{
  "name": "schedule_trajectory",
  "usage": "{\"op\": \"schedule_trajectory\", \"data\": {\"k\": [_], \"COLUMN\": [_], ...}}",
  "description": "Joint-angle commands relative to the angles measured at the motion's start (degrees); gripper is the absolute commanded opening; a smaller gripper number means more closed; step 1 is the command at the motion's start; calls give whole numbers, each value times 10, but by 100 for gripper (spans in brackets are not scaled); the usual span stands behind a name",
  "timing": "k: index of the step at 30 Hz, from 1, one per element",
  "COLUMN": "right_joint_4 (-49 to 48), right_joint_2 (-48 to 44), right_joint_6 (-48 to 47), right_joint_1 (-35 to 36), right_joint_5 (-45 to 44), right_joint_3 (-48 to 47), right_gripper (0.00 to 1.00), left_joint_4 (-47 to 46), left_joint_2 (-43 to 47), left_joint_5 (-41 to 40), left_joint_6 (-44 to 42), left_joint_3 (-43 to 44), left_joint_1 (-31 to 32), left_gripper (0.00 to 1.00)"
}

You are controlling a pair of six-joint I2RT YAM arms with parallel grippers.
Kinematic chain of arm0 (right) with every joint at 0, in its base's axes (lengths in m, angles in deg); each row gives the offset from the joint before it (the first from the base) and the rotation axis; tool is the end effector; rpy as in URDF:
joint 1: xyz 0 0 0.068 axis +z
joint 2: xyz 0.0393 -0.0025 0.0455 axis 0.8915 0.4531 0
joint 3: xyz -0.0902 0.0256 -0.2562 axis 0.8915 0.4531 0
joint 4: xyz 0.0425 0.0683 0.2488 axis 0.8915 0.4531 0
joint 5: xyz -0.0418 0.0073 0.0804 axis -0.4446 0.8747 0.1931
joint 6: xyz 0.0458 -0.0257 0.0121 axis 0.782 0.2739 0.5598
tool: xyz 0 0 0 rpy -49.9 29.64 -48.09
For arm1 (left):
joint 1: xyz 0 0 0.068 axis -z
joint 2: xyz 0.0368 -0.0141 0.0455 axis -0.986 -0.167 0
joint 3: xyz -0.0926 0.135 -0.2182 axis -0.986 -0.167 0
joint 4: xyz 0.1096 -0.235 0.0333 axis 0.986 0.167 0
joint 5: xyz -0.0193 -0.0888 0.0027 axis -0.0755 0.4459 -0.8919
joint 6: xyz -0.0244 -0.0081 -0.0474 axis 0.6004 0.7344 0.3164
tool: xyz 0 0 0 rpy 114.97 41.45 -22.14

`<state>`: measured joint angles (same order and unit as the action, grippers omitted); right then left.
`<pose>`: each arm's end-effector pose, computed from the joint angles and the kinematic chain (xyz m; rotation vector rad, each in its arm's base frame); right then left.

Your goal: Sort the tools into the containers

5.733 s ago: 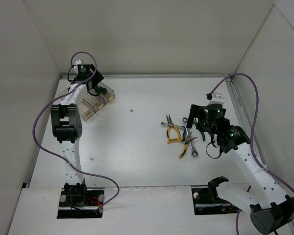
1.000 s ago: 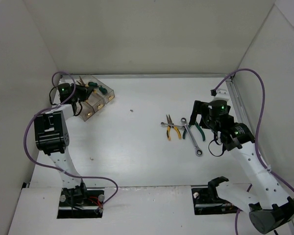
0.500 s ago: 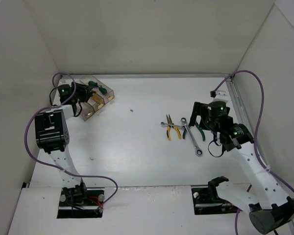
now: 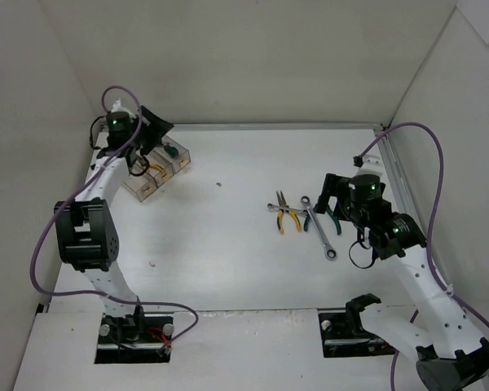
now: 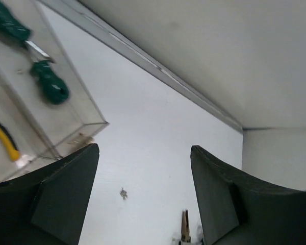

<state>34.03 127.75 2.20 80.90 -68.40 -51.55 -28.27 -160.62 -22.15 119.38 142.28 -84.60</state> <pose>0.1747 0.0476 0.3640 0.2745 2.0912 0.2090 0.4375 0.0182 0.2905 -0.6770 1.8382 -0.9654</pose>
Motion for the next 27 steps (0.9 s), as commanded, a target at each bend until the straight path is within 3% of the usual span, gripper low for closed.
{"op": "schedule_trajectory", "data": {"k": [1, 6, 12, 18, 21, 27], "right_joint_4": [-28, -28, -28, -27, -23, -15], "right_joint_2": [-10, -14, -14, -25, -29, -40], "right_joint_6": [7, 14, 19, 11, 9, 7], "right_joint_1": [-4, -4, -5, -5, -5, -7], "right_joint_5": [-5, -4, -2, 8, 15, 24], "right_joint_3": [0, 9, 12, 17, 18, 21], "right_gripper": [98, 97, 96, 96, 96, 95], "left_joint_4": [143, 303, 352, 352, 380, 382], "left_joint_2": [55, 30, -30, -107, -149, -179], "left_joint_5": [-44, -147, -184, -184, -206, -200], "left_joint_6": [-141, -227, -200, -158, -152, -134], "left_joint_3": [73, 131, 125, 153, 209, 212], "left_joint_1": [78, 236, 381, 463, 490, 503], "left_gripper": [68, 67, 63, 59, 59, 56]}}
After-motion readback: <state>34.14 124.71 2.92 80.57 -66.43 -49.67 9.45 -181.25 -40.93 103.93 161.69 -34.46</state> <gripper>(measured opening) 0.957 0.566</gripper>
